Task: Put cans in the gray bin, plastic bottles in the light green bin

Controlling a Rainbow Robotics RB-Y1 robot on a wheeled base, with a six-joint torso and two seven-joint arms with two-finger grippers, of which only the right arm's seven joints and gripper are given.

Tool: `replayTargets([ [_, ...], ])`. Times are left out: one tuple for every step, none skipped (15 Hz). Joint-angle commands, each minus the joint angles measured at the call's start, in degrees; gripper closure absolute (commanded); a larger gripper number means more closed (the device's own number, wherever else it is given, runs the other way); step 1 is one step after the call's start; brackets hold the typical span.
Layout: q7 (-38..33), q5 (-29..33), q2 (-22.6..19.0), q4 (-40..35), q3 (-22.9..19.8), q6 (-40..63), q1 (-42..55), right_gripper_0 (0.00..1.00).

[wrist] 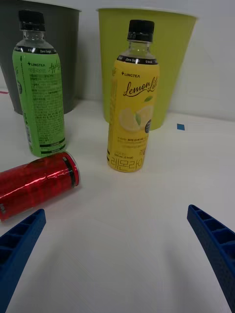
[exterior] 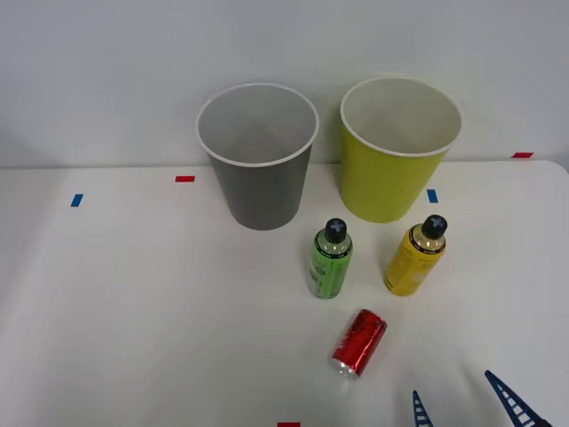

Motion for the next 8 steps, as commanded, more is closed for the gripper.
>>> replayTargets([
  [3.53,-0.53,0.24,5.79,-0.19,-2.72,-5.23,0.00],
  [6.25,-0.53,-0.11,6.31,-0.02,-2.72,-6.46,0.00],
  [6.87,-0.96,-0.02,6.40,0.07,-2.64,-6.90,0.00],
  [6.87,-1.84,-0.02,6.40,0.16,-2.64,-6.81,0.00],
  [6.78,-1.93,-0.19,6.40,0.16,-2.64,-6.81,0.00],
  [6.43,-2.46,-0.55,6.40,0.42,-2.64,-6.72,0.00],
  [6.17,-3.87,-1.34,6.40,0.95,-2.64,-6.55,0.00],
  [5.90,-5.10,-2.13,6.40,1.48,-2.55,-6.19,0.00],
])
